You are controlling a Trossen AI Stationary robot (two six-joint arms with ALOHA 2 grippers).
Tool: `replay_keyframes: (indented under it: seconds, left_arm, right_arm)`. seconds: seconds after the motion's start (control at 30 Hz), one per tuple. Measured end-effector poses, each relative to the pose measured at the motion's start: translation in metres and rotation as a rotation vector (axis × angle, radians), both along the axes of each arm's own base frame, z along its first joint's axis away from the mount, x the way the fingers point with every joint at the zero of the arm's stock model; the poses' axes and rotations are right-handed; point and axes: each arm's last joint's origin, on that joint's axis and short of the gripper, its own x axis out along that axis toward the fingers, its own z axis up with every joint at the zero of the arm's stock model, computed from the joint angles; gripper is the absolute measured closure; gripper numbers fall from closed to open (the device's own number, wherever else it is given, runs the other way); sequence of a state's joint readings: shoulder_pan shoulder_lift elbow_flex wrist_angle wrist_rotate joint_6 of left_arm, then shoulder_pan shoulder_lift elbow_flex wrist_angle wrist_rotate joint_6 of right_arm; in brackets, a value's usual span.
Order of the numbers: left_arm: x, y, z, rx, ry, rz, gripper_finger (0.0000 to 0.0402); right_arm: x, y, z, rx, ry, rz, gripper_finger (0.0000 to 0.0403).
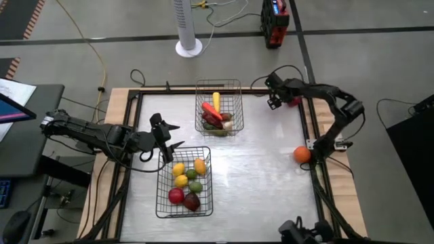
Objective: Sort produce into baskets
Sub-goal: Put the tomato into the black wire basket
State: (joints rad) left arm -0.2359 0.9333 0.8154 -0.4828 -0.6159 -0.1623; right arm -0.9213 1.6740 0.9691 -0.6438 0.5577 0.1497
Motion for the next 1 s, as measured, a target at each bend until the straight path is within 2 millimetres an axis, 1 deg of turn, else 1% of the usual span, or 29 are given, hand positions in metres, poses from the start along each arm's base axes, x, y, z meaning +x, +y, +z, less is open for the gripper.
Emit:
replay_keyframes:
  seconds: [0.17,0.27,0.4,0.47,0.6,0.67,0.73,0.83,0.9,1.0]
  left_arm:
    - [0.000,0.000,0.000,-0.005,-0.002,0.000,0.0127]
    - [0.000,0.000,0.000,-0.003,-0.001,-0.001,0.0127]
    - [0.000,0.000,0.000,0.007,0.004,-0.005,0.0127]
    - [0.000,0.000,0.000,0.007,0.004,-0.005,0.0127]
    - [0.000,0.000,0.000,0.007,0.002,-0.005,0.0127]
    - [0.000,0.000,0.000,0.006,0.001,-0.005,0.0127]
    - [0.000,0.000,0.000,-0.001,-0.003,-0.001,0.0127]
    - [0.000,0.000,0.000,-0.010,-0.007,0.005,0.0127]
    - [0.000,0.000,0.000,-0.012,-0.004,0.002,0.0127]
    - [0.000,0.000,-0.001,-0.012,0.005,0.001,0.0127]
  right_arm:
    - [0.008,-0.001,-0.005,0.041,0.121,0.020,0.0043]
    - [0.017,0.010,-0.002,0.094,0.136,0.080,0.0044]
    - [0.035,0.033,0.008,0.167,0.004,0.148,0.0044]
    - [0.044,0.050,0.017,0.171,-0.035,0.176,0.0044]
    - [0.060,0.086,0.039,0.117,-0.095,0.248,0.0044]
    - [0.064,0.098,0.049,0.063,-0.109,0.277,0.0044]
    - [0.061,0.099,0.055,0.023,-0.115,0.270,0.0044]
    - [0.051,0.090,0.058,0.005,-0.125,0.189,0.0044]
    - [0.044,0.083,0.056,0.013,-0.122,0.148,0.0044]
    - [0.034,0.077,0.047,0.048,-0.120,0.108,0.0044]
